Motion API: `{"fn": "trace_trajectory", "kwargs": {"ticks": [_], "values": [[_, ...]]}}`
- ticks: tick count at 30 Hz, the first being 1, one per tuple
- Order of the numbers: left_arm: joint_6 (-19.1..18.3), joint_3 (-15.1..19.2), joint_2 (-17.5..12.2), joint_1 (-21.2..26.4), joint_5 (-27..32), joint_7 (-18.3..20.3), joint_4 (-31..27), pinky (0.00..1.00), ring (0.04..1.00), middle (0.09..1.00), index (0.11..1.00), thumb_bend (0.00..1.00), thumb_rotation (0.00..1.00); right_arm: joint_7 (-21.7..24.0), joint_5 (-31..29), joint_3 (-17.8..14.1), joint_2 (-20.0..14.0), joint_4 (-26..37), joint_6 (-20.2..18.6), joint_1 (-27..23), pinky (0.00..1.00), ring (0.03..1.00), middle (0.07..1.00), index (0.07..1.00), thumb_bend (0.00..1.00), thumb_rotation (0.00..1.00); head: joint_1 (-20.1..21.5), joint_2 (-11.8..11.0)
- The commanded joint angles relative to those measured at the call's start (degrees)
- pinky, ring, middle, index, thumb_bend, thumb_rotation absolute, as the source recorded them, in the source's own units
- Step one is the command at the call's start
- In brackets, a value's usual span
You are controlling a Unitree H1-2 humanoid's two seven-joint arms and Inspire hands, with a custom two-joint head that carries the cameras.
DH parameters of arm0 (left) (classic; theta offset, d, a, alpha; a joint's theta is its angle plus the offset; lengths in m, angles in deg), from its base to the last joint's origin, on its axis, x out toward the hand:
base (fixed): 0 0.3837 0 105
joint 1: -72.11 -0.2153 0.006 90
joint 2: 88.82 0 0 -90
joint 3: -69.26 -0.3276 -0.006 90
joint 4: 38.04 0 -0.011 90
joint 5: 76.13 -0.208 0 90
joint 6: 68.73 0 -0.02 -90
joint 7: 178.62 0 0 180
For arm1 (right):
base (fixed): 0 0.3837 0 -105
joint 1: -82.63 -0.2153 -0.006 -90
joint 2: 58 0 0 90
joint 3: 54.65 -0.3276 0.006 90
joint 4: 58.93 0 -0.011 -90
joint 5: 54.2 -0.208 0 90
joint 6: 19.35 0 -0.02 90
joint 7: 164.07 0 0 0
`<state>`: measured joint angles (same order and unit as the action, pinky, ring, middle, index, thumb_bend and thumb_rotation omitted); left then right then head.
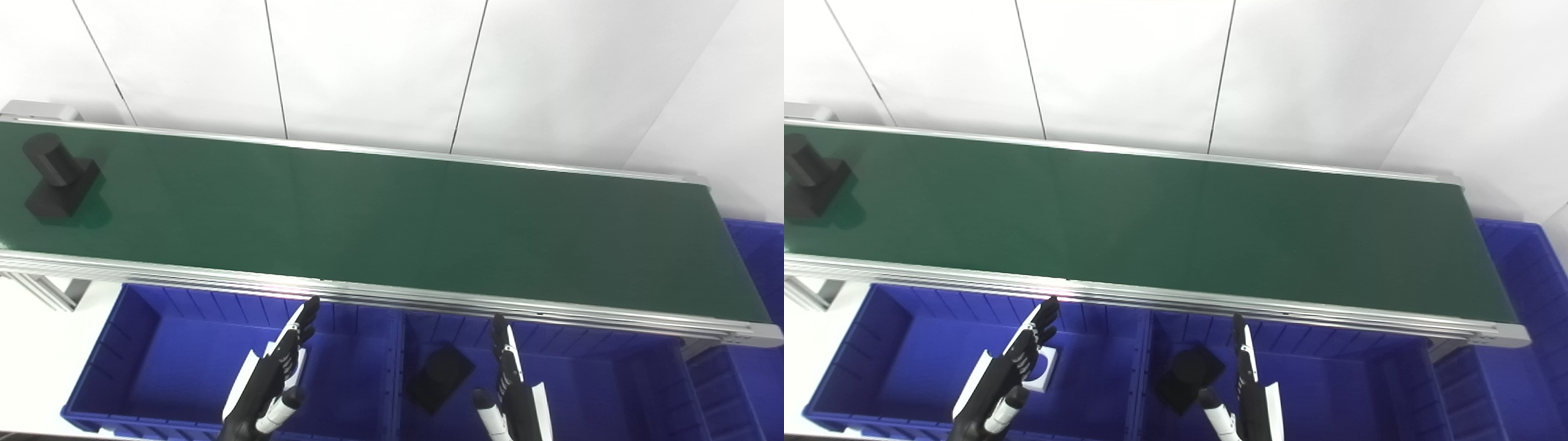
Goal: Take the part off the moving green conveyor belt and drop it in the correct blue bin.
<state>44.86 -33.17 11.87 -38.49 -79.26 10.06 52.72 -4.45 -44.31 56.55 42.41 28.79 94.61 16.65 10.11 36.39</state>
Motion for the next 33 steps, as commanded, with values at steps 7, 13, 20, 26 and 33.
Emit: {"fn": "trace_trajectory", "kwargs": {"ticks": [7,13,20,26,33], "values": [[2.65,0.64,1.08,0.82,-0.45,-1.00,-0.65,0.95,0.974,0.977,0.955,0.89,0.92,0.51,1.07,0.34,0.39,0.47,2.96,-0.14,1.00,1.000,1.000,1.000,0.81,0.91,-0.51,0.22],[3.00,0.94,1.19,0.70,0.10,-1.10,-0.05,0.95,0.977,0.976,0.959,0.87,0.93,0.40,1.17,0.74,0.18,0.41,2.96,-0.12,1.00,1.000,1.000,1.000,0.80,0.91,-0.27,0.21],[3.30,1.08,1.41,0.94,0.54,-1.12,0.66,0.94,0.967,0.971,0.946,0.87,0.92,0.34,1.66,0.74,0.05,-0.03,2.96,-0.50,1.00,1.000,1.000,1.000,0.79,0.90,-0.30,0.27],[3.22,1.00,1.30,1.45,0.51,-0.82,1.01,0.94,0.969,0.970,0.947,0.88,0.92,-0.21,1.58,1.01,-0.35,-0.60,2.96,-1.15,1.00,0.999,1.000,1.000,0.80,0.90,0.03,-0.16],[3.24,0.67,1.35,1.54,2.05,-0.06,1.03,0.95,0.974,0.977,0.955,0.83,0.90,0.45,0.26,0.88,-0.58,-0.29,2.96,-1.14,1.00,1.000,1.000,1.000,0.81,0.87,-0.36,-0.12]]}}
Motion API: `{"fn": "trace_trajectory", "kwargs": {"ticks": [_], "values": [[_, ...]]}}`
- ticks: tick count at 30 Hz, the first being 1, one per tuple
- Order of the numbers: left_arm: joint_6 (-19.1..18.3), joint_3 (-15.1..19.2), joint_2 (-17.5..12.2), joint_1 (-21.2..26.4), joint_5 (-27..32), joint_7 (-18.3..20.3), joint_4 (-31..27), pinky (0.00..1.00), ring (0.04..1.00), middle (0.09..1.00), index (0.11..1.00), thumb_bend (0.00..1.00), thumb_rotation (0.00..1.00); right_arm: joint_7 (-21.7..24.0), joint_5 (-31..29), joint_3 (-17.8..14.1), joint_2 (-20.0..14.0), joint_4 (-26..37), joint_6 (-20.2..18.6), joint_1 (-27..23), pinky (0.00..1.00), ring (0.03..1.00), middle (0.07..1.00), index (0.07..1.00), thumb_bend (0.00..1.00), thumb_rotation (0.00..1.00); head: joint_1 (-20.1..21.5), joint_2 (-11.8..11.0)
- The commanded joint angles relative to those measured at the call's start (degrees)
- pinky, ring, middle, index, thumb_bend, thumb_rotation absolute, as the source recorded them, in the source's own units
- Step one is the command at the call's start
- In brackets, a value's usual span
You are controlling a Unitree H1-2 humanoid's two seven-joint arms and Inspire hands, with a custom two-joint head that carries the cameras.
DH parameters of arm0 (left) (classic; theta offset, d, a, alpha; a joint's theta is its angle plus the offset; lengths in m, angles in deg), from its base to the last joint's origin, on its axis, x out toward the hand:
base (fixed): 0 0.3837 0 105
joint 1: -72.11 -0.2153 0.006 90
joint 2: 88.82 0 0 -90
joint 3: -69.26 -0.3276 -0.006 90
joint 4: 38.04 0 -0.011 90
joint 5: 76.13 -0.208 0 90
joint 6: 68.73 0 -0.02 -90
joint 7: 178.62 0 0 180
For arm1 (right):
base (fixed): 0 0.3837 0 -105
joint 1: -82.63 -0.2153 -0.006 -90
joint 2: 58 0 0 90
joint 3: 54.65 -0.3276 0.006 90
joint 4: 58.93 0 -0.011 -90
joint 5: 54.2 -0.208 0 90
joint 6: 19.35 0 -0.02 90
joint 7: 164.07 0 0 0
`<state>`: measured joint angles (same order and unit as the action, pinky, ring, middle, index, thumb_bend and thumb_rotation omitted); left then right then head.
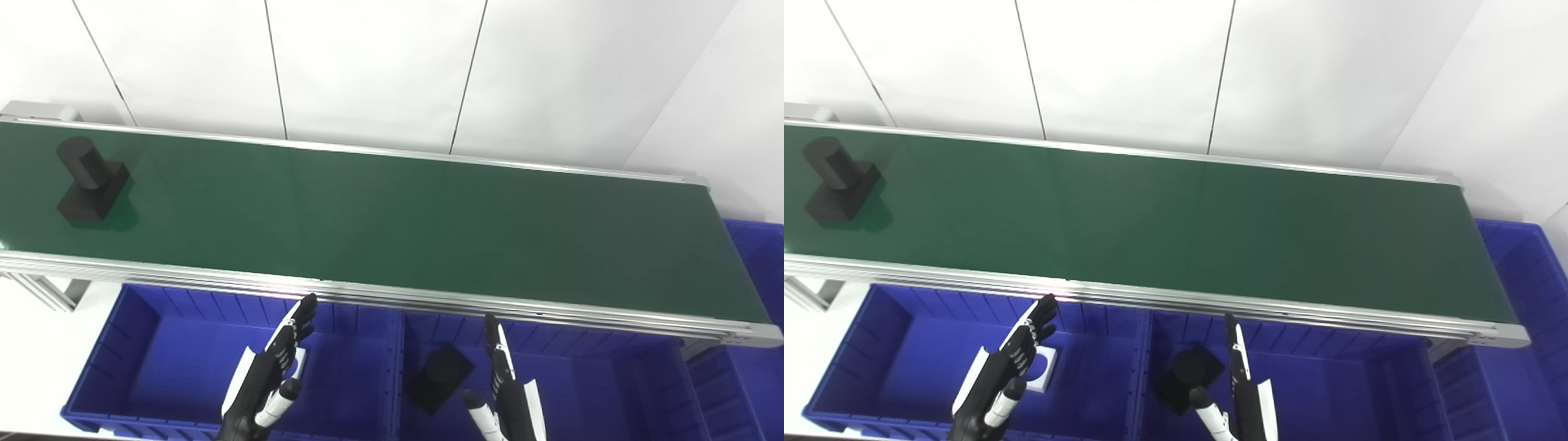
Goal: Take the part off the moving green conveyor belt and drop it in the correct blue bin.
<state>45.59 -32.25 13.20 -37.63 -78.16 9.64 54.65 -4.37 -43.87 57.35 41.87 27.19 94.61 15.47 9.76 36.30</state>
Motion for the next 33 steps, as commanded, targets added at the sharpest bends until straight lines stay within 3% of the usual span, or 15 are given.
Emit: {"fn": "trace_trajectory", "kwargs": {"ticks": [1,23,26,30,33], "values": [[2.52,-0.27,0.10,0.64,0.93,0.25,-0.84,0.95,0.973,0.978,0.955,0.83,0.90,0.10,0.22,-0.02,-0.01,1.33,2.96,0.09,1.00,1.000,1.000,1.000,0.80,0.88,-0.18,-0.14],[2.50,-0.15,0.22,0.24,-0.64,-0.31,-1.41,0.94,0.976,0.970,0.944,0.97,0.93,-0.34,1.38,0.09,-0.16,1.66,2.96,0.43,1.00,1.000,1.000,1.000,0.79,0.90,-0.37,0.16],[2.51,-0.37,-0.20,0.11,-0.29,0.15,-1.72,0.94,0.980,0.983,0.956,0.94,0.94,-0.46,1.63,-0.09,0.14,1.74,2.96,0.51,1.00,1.000,1.000,1.000,0.78,0.91,-0.37,0.15],[2.45,-0.46,-0.17,0.21,-0.57,-0.12,-0.99,0.95,0.984,0.988,0.959,0.93,0.94,-0.28,1.26,-0.06,0.06,1.09,2.96,0.36,1.00,1.000,1.000,1.000,0.78,0.91,-1.22,-1.84],[2.52,-0.61,0.14,0.30,-1.24,-0.59,-0.43,0.94,0.976,0.977,0.949,0.95,0.93,-0.13,-0.24,0.19,-0.36,0.36,2.96,0.11,1.00,1.000,1.000,1.000,0.79,0.89,-6.37,-4.48]]}}
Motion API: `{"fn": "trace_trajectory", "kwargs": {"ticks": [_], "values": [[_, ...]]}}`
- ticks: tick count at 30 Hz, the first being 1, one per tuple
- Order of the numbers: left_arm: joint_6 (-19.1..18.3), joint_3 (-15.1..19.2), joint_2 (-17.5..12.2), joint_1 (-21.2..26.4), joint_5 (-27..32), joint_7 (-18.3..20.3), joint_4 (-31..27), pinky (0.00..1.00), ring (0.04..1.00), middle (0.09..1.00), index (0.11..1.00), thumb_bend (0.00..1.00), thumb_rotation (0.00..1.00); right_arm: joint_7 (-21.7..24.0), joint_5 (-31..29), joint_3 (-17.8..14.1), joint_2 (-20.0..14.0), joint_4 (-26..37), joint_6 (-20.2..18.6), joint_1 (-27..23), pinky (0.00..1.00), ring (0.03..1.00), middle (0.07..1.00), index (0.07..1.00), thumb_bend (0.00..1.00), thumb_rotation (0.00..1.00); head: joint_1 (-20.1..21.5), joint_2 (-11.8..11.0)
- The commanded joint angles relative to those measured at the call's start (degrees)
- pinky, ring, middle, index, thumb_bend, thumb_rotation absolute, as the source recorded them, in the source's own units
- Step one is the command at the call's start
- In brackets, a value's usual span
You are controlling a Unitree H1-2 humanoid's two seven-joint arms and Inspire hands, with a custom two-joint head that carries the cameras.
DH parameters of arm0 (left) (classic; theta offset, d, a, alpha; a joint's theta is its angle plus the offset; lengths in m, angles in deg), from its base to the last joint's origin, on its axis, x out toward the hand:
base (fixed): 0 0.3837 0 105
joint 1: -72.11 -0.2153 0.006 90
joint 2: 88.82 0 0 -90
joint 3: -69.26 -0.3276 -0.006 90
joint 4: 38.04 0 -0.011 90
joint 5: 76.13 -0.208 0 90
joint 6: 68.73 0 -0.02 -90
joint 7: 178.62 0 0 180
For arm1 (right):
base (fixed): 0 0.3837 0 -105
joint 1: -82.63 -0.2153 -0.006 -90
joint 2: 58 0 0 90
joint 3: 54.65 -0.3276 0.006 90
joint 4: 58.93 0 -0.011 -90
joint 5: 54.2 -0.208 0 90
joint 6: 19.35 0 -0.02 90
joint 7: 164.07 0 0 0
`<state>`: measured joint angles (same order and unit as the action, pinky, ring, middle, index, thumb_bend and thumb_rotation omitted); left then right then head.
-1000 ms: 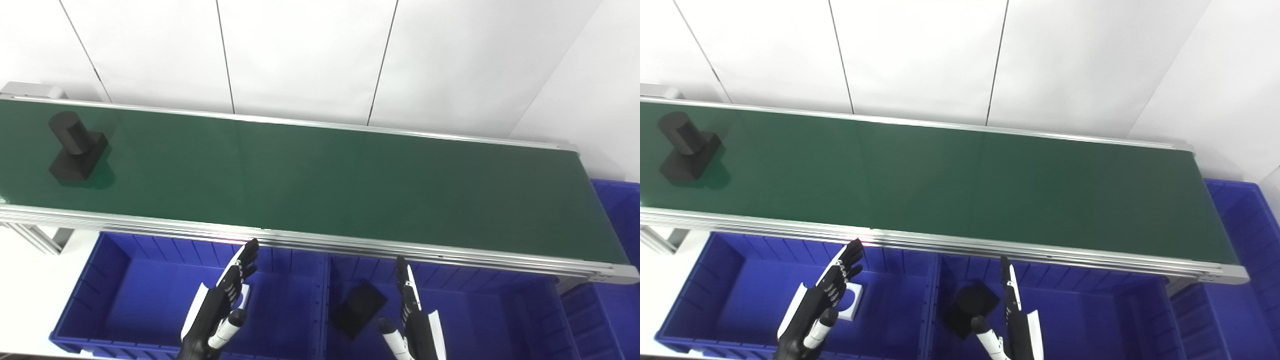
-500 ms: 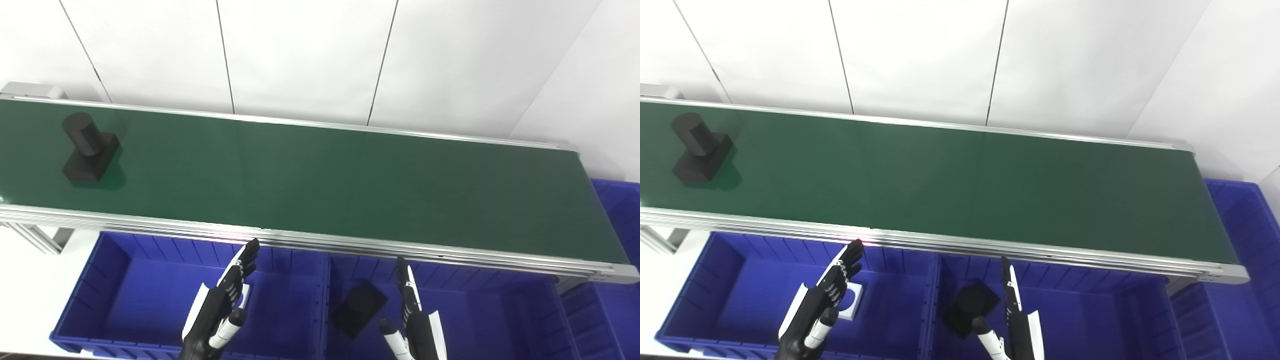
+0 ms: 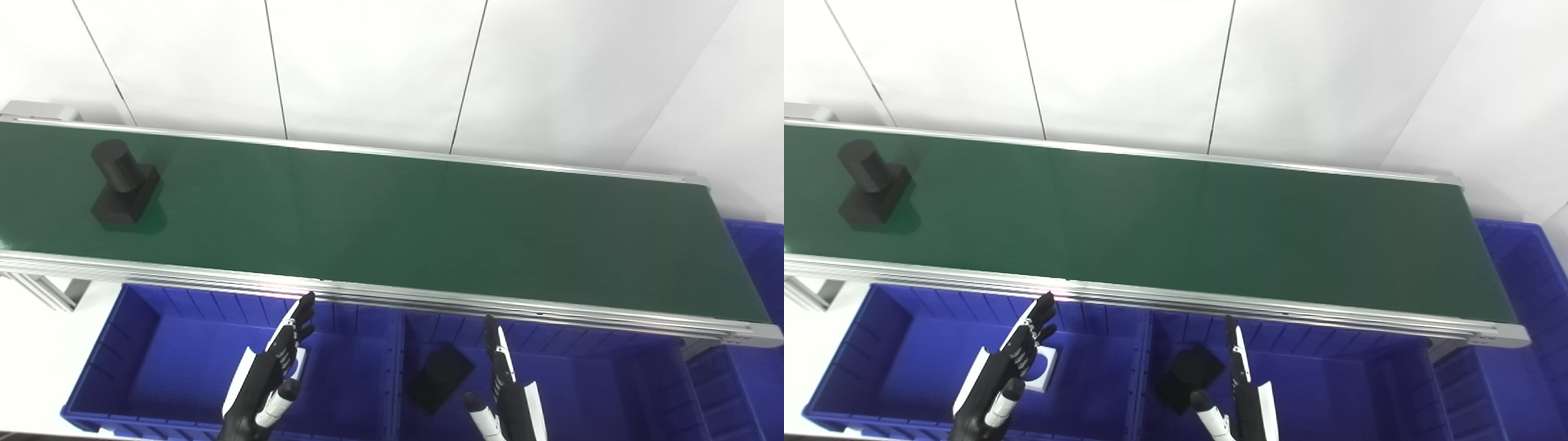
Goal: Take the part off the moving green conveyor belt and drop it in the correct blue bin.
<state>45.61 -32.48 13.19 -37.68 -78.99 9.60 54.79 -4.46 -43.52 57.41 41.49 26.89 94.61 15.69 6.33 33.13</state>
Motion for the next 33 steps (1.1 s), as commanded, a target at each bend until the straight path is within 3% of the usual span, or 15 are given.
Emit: {"fn": "trace_trajectory", "kwargs": {"ticks": [1,4,9,13,33], "values": [[2.53,-0.53,0.37,0.37,-0.78,-1.12,-0.43,0.94,0.974,0.975,0.947,0.95,0.93,0.57,-1.50,0.13,-0.12,0.62,2.96,-0.03,1.00,1.000,1.000,1.000,0.79,0.89,-3.42,-1.54],[2.57,-1.14,0.72,0.51,-1.35,-1.72,0.53,0.91,0.953,0.959,0.934,0.92,0.93,1.63,-3.29,-0.04,-0.48,0.06,2.96,-0.10,1.00,1.000,1.000,1.000,0.79,0.87,-7.76,-4.23],[2.57,-1.89,0.21,1.03,-0.38,-1.46,1.66,0.90,0.950,0.946,0.911,0.90,0.87,-0.42,-2.15,0.46,-1.21,-1.59,2.96,-1.07,1.00,1.000,1.000,1.000,0.76,0.93,-8.93,-5.62],[2.58,-2.19,0.40,1.44,-0.25,-1.99,2.52,0.88,0.940,0.940,0.906,0.90,0.86,0.18,-3.69,0.38,-1.11,-2.48,2.96,-1.48,1.00,1.000,1.000,1.000,0.75,0.93,-9.77,-7.58],[2.56,-4.16,-0.78,2.40,-1.26,-4.02,3.01,0.85,0.915,0.918,0.884,0.87,0.88,2.02,-5.64,-0.47,-0.49,-4.27,2.96,-2.25,1.00,1.000,1.000,1.000,0.74,0.91,-11.35,-10.70]]}}
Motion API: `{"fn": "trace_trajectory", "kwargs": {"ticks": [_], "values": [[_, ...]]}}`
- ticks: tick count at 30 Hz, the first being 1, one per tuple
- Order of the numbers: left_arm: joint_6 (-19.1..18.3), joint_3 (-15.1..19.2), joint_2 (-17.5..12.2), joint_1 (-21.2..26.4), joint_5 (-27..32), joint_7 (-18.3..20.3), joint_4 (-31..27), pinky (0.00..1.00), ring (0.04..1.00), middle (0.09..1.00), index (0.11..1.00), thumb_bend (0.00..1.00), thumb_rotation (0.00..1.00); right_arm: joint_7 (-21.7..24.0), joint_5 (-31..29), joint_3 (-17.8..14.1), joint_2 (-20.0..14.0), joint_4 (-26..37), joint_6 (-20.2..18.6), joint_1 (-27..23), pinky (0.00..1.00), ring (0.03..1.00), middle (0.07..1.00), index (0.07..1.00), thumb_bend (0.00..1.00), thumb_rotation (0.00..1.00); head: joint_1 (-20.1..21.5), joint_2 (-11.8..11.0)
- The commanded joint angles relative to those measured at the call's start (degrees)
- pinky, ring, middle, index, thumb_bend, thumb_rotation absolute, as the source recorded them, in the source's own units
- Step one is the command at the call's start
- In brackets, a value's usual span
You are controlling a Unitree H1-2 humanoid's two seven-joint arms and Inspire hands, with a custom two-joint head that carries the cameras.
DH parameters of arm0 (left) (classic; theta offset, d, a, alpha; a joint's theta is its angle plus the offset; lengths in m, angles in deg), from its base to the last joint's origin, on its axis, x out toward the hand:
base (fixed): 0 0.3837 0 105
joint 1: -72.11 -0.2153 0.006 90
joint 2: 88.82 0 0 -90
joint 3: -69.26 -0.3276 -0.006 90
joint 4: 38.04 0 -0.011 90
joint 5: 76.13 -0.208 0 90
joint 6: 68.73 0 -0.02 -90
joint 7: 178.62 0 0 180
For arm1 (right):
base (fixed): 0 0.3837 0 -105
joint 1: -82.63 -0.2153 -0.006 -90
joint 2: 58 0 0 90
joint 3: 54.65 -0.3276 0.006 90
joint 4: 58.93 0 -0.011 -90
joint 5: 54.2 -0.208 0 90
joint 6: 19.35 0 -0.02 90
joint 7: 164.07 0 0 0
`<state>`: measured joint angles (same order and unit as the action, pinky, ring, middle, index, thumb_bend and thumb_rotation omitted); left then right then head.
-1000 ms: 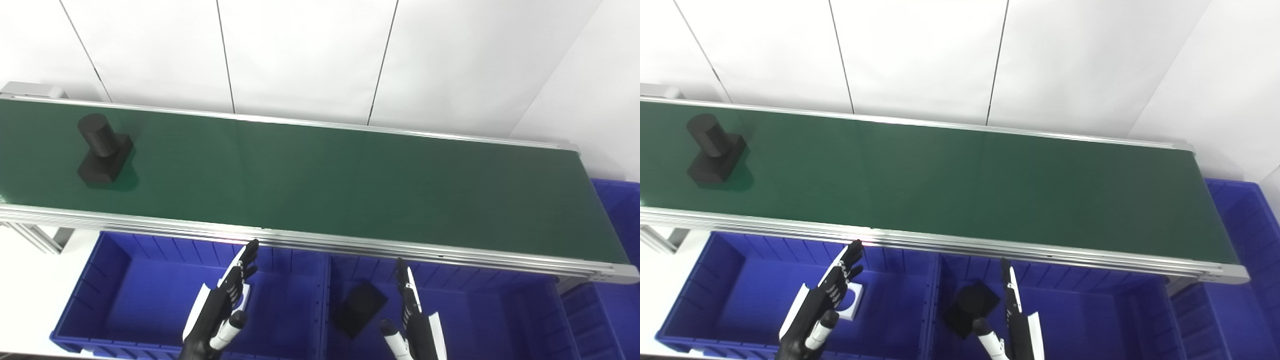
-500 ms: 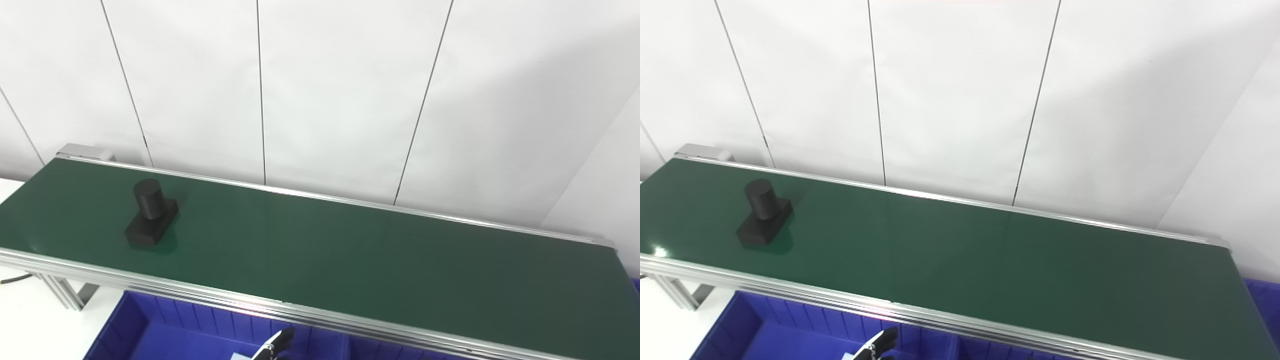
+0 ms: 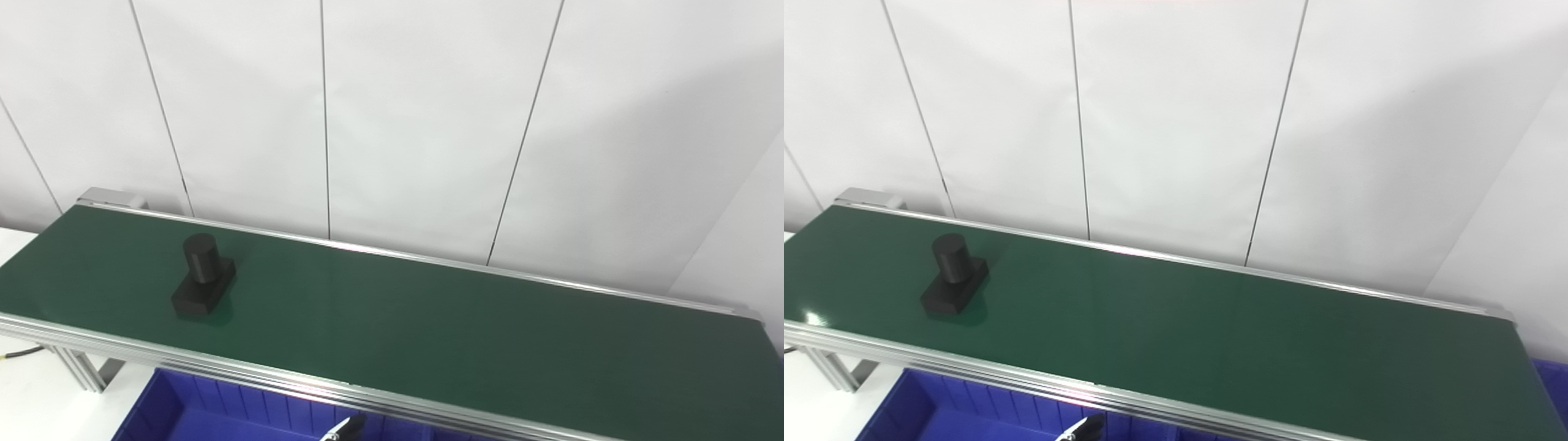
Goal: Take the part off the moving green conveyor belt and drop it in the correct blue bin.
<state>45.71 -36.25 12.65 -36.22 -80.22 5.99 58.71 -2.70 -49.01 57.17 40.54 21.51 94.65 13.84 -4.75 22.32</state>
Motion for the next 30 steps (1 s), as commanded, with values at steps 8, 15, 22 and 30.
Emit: {"fn": "trace_trajectory", "kwargs": {"ticks": [8,15,22,30], "values": [[2.48,-0.88,-0.48,0.58,0.42,-0.82,-1.56,0.84,0.911,0.914,0.883,0.88,0.88,0.46,-0.22,-0.51,0.54,1.57,2.93,-0.12,1.00,1.000,1.000,1.000,0.76,0.91,-0.97,0.29],[2.49,-0.95,-0.57,0.39,0.01,-1.25,-1.79,0.83,0.901,0.907,0.875,0.90,0.88,-0.02,0.16,-0.53,0.50,1.64,2.93,-0.09,1.00,1.000,1.000,1.000,0.76,0.92,-1.02,0.40],[2.46,-1.06,-0.48,0.49,0.98,-0.80,-1.85,0.83,0.904,0.907,0.872,0.88,0.87,-1.78,1.09,-0.06,-0.14,2.40,2.93,-0.62,1.00,1.000,1.000,1.000,0.72,0.90,-1.73,0.37],[2.47,-0.83,-0.72,0.57,1.55,-0.32,-2.07,0.81,0.897,0.908,0.865,0.87,0.86,-4.58,4.26,-0.41,-1.96,8.55,2.93,-0.84,1.00,1.000,1.000,1.000,0.73,0.90,-1.89,0.26]]}}
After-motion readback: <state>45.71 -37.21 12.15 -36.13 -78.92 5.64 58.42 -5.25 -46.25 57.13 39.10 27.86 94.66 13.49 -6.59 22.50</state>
